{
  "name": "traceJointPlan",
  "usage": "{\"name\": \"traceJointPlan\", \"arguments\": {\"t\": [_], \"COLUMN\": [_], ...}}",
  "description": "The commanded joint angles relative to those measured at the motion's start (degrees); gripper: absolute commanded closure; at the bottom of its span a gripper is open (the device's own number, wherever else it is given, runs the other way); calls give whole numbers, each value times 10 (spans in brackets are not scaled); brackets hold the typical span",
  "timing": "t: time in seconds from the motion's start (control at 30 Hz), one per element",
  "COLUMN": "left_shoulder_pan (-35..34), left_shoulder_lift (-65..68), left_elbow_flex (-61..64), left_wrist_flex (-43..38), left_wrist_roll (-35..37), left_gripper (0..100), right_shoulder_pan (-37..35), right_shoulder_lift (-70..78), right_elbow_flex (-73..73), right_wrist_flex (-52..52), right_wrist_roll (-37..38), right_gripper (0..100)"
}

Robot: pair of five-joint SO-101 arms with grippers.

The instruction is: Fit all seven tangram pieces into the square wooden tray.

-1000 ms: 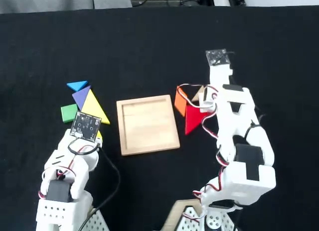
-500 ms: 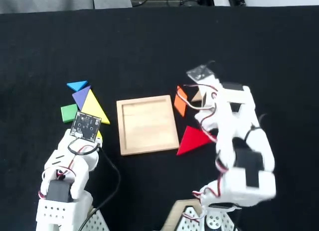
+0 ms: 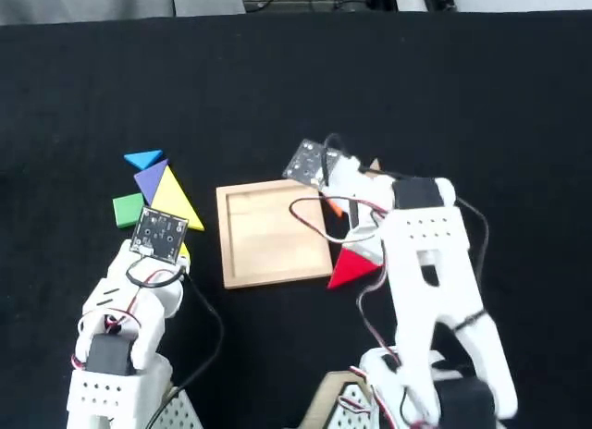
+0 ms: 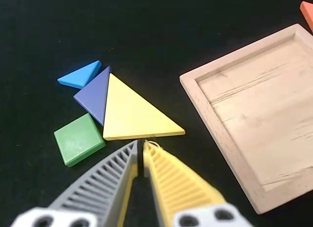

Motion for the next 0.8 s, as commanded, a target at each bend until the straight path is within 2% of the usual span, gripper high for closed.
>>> {"name": "traceJointPlan", "arguments": {"t": [0.0,0.1,0.2,0.53,0.77], "left_shoulder_pan": [6,6,6,6,6], "left_shoulder_lift": [-3,-3,-3,-3,-3], "left_elbow_flex": [11,11,11,11,11], "left_wrist_flex": [2,3,3,1,1], "left_wrist_roll": [-3,-3,-3,-3,-3], "left_gripper": [970,970,970,970,970], "right_shoulder_pan": [-11,-11,-11,-15,-46], "right_shoulder_lift": [52,89,117,212,213], "right_elbow_flex": [0,-5,-21,-22,-24], "right_wrist_flex": [14,42,54,-11,-37], "right_wrist_roll": [92,201,237,247,222], "right_gripper": [750,651,670,680,680]}}
